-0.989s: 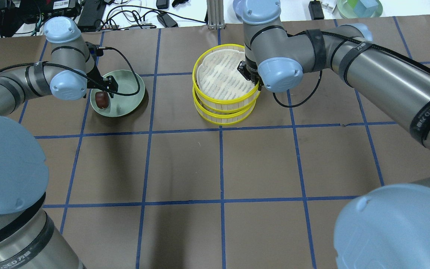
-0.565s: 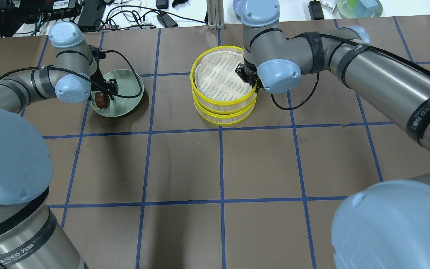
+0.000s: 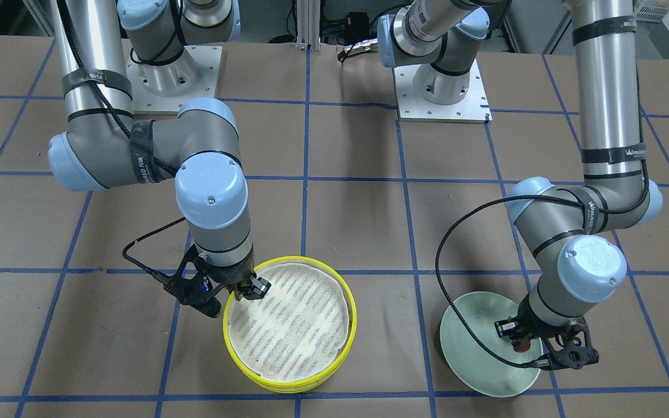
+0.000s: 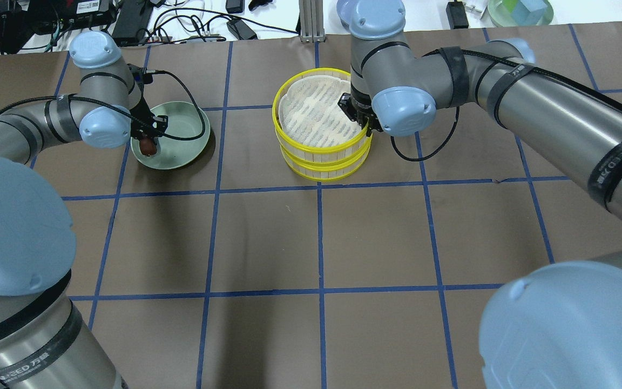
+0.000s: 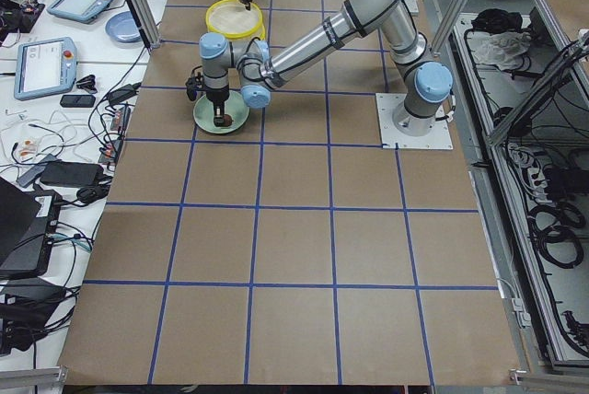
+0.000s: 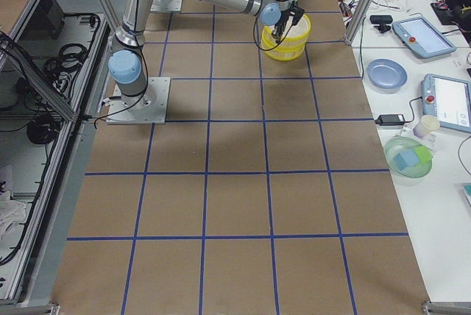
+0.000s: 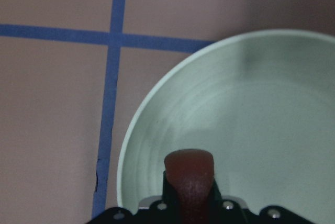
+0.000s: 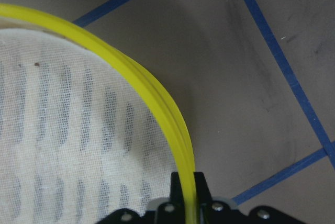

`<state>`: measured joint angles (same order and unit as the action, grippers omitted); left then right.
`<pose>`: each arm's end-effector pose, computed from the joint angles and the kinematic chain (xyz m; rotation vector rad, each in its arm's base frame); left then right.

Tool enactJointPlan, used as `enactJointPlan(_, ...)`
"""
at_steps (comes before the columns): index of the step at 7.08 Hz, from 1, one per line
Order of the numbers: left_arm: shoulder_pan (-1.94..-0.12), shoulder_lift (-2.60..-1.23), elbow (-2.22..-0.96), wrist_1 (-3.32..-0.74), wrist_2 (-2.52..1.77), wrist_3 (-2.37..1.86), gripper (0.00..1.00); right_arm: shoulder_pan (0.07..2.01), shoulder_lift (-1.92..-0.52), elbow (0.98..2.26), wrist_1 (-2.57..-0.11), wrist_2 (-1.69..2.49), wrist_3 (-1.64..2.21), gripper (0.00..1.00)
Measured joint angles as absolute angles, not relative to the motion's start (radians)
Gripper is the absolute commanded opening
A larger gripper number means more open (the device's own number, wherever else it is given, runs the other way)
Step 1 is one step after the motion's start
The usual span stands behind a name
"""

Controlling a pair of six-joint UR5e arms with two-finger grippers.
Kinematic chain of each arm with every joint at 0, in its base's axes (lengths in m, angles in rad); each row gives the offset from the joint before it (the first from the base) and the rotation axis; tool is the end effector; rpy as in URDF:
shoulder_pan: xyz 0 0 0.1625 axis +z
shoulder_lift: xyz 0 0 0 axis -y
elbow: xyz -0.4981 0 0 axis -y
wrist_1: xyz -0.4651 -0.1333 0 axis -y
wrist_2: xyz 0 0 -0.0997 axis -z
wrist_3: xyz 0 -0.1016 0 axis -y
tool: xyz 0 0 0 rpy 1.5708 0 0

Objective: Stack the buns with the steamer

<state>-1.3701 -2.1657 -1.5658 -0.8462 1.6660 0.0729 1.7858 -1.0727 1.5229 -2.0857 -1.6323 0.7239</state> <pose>0.0339 -0.7871 0.2295 -0.2028 3.0168 -0.1824 0.2869 -0.7181 0.3029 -0.7866 -3.0122 0.1332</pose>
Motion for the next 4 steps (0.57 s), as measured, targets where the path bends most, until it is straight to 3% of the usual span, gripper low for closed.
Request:
enactJointPlan(1, -1.376, -2.143, -1.556, -0.850, 1.637, 0.032, 0.00, 1.786, -1.073, 1.527, -2.085, -1.633, 0.723, 0.13)
enactJointPlan(2, -1.392, -2.111, -1.550, -0.859, 1.604, -0.032, 0.00, 1.786, -1.074, 1.531, -2.082, -1.632, 0.726, 0.24)
enactJointPlan(4, -1.434, -2.041, -1.545, -0.873, 1.493, -0.215, 0.00, 1.785, -1.076, 1.535, -2.086, -1.636, 0.723, 0.78)
